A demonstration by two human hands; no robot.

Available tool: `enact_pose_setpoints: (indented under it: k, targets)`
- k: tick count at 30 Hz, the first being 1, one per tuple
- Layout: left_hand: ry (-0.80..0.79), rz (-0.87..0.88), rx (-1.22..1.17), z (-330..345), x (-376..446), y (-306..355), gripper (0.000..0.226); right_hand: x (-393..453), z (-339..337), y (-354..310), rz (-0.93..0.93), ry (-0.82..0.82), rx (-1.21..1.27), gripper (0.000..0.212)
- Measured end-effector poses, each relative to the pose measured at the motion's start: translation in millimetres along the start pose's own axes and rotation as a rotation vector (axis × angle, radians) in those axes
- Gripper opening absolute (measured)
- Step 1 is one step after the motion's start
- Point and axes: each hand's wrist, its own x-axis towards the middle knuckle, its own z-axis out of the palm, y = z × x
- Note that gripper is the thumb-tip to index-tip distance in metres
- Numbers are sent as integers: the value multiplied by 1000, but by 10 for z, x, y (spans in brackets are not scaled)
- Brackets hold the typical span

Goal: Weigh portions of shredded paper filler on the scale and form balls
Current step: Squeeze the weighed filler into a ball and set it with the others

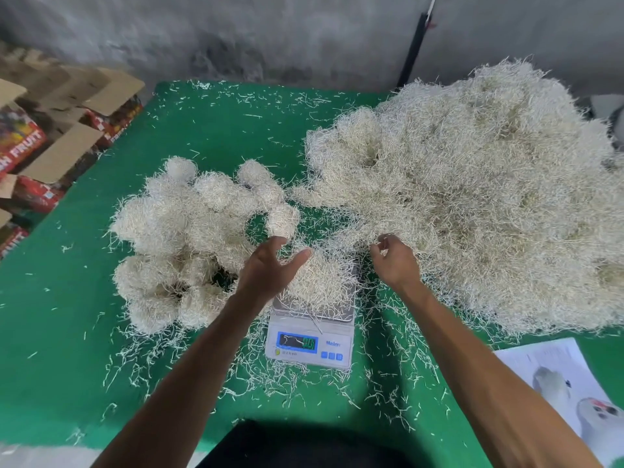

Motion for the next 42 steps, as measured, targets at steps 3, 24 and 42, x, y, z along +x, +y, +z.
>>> enact_pose_setpoints:
  k: [3,24,42]
  targets:
    - [9,-14,-20,37,-82,-36,81,-89,14,-47,-16,-100,20,70]
    - [-5,-79,-50,-17,-278,-23,83,-476,-50,-153,-40,-143,126,107]
    - [-168,-639,-693,505,84,429,52,-775,662,-936,155,-275,637,92]
